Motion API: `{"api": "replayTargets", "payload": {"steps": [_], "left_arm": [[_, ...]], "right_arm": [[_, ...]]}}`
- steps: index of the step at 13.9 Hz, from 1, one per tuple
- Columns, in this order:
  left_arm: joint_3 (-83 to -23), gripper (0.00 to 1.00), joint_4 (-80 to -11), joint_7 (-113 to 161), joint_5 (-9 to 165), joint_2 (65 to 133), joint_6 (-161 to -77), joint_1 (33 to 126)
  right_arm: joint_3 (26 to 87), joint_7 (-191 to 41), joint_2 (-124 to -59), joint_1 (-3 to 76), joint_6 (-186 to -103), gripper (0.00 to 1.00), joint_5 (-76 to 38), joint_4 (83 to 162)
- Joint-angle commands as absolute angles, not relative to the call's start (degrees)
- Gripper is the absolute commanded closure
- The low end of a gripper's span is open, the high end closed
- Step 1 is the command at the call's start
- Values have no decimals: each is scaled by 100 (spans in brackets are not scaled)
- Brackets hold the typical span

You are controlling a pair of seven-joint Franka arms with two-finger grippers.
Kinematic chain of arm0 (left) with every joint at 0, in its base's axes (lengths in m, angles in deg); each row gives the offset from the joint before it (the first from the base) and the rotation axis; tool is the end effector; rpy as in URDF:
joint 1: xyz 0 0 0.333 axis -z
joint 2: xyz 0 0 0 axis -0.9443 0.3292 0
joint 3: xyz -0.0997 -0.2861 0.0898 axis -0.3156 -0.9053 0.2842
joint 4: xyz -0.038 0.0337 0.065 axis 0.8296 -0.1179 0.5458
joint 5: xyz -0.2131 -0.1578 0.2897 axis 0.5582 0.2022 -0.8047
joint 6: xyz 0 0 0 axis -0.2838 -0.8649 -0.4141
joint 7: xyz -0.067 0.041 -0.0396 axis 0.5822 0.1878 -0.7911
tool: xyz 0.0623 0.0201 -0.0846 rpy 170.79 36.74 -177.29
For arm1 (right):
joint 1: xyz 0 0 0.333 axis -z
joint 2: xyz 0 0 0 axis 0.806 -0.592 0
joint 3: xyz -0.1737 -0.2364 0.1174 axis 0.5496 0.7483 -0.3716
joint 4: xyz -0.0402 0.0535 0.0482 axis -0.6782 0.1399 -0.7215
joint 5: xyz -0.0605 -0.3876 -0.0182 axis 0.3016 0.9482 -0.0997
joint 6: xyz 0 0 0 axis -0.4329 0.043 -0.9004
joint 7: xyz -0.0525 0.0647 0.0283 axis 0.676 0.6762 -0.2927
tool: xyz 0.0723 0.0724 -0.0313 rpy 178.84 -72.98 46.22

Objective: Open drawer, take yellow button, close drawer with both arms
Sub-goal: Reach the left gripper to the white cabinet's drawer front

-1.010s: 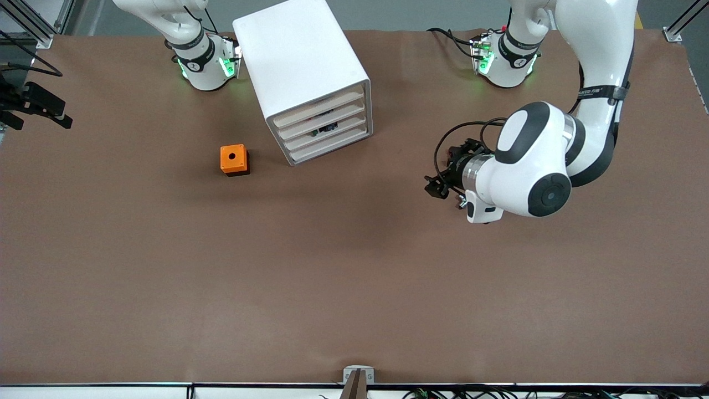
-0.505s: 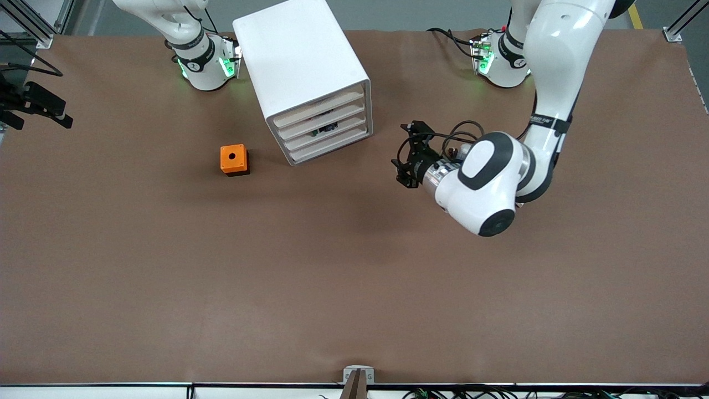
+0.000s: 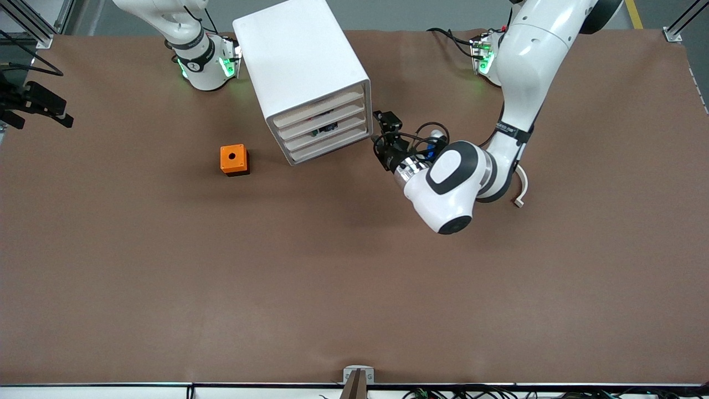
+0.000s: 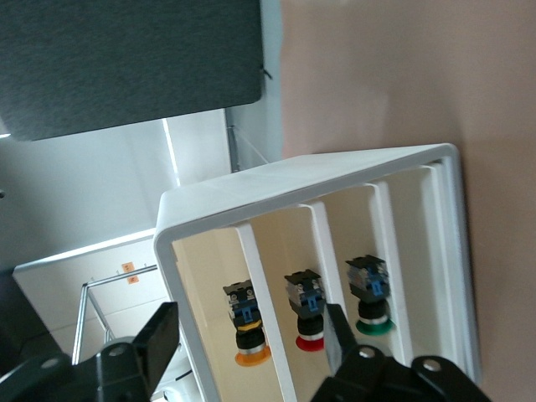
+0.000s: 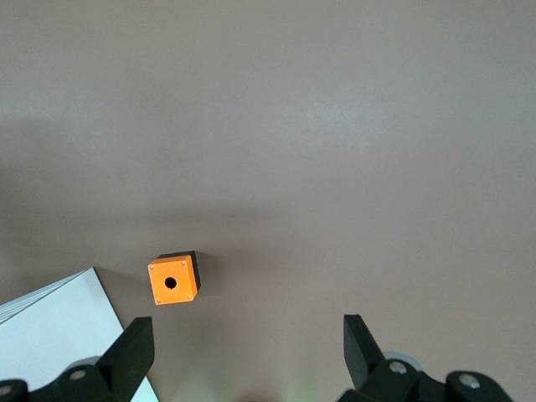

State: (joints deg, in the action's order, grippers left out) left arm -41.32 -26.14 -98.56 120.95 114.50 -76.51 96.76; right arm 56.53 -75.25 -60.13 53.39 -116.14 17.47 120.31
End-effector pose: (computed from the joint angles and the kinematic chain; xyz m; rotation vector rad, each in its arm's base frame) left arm 0.5041 -0.4219 0.3032 -1.3365 -1.7306 1.4019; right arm 0.5024 -0.0479 0.6439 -3.1114 -0.0039 0.0233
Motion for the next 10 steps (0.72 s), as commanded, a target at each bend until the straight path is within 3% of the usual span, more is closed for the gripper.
{"api": "replayTargets", "payload": {"steps": [1,10], "left_arm": [[-4129,38,-2494,-10150,12315,11699,-7526,9819],[-4138,40,-2599,-10388,12869,11945,-7517,10259]], "right_arm": [[5627,-7586,-5861,5370,-11622,0,1754,12164],[5627,-7586,-5861,5388,-11631,0,1754,12164]]}}
